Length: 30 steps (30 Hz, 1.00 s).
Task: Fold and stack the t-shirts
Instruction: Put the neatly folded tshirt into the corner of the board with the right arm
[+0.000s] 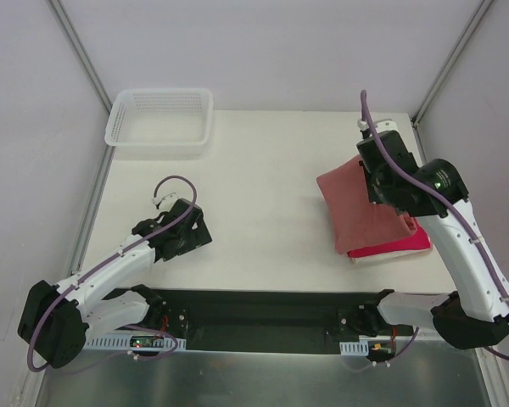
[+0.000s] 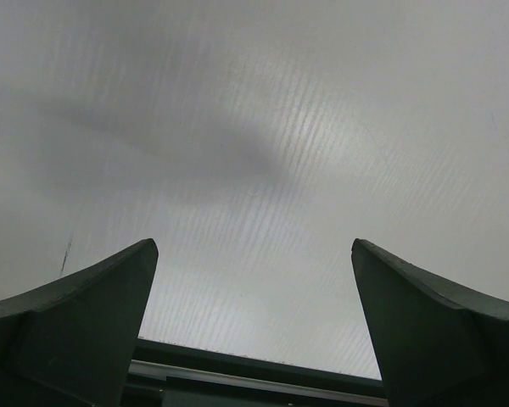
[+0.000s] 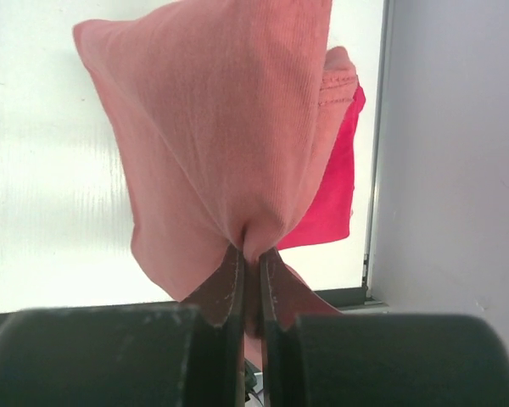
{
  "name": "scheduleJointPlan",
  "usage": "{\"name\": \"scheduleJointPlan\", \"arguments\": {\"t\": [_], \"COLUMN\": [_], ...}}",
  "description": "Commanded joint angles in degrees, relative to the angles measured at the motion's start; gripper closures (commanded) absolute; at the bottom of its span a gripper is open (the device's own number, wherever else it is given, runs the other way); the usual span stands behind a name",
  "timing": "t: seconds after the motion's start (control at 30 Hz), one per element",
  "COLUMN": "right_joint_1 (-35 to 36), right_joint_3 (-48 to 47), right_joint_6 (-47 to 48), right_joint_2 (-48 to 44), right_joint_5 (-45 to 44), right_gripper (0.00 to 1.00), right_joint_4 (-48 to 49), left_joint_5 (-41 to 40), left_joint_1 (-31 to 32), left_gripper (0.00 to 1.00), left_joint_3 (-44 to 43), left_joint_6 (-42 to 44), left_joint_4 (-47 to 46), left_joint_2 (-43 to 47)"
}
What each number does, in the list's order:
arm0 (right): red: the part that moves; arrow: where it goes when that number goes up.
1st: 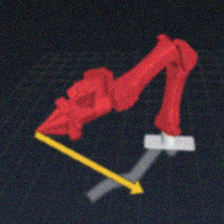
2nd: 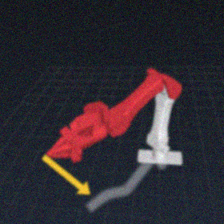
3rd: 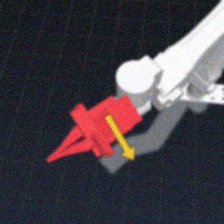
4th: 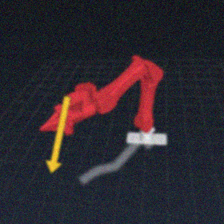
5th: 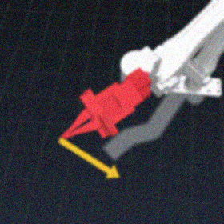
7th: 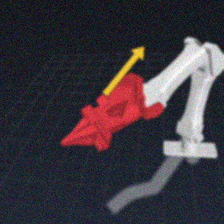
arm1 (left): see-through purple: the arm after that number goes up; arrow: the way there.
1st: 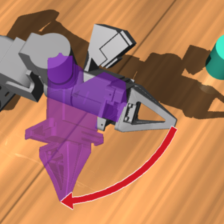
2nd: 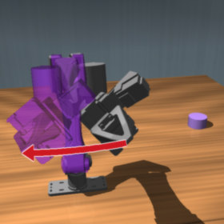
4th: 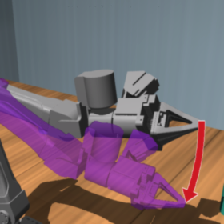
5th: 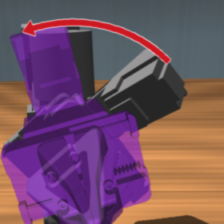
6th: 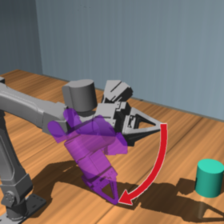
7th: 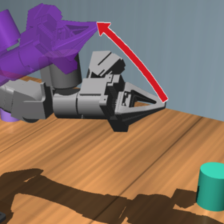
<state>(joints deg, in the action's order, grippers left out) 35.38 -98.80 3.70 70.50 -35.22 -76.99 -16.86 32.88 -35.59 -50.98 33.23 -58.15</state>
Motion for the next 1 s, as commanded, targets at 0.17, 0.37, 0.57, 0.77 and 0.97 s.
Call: {"name": "scheduleJointPlan", "arguments": {"t": [0.17, 0.37, 0.57, 0.77, 0.97], "right_joint_1": [-0.57, -1.01, -1.62, -6.45, -13.47], "right_joint_3": [-4.20, -6.40, -4.30, 1.85, 5.28], "right_joint_6": [3.06, 3.50, 3.68, 3.50, 3.68], "right_joint_2": [-3.97, -3.88, -4.40, -3.79, -1.25], "right_joint_5": [2.88, 5.69, 4.64, 2.45, -0.45], "right_gripper": [1.00, 0.99, 0.99, 0.99, 0.99], "right_joint_4": [-5.45, -5.28, -4.58, -2.81, -0.97], "left_joint_5": [-0.45, -0.54, -0.45, -0.36, -0.45], "left_joint_1": [-0.72, -0.80, -0.98, -1.24, -1.59], "left_gripper": [0.01, 0.01, 0.01, 0.01, 0.01], "left_joint_3": [-2.29, -2.37, -2.81, -3.17, -3.16], "left_joint_6": [1.94, 2.11, 2.82, 3.34, 3.61], "left_joint_4": [-0.71, -0.89, -1.07, -1.15, -1.59], "left_joint_2": [-0.74, -0.73, -1.26, -1.26, -2.05]}}
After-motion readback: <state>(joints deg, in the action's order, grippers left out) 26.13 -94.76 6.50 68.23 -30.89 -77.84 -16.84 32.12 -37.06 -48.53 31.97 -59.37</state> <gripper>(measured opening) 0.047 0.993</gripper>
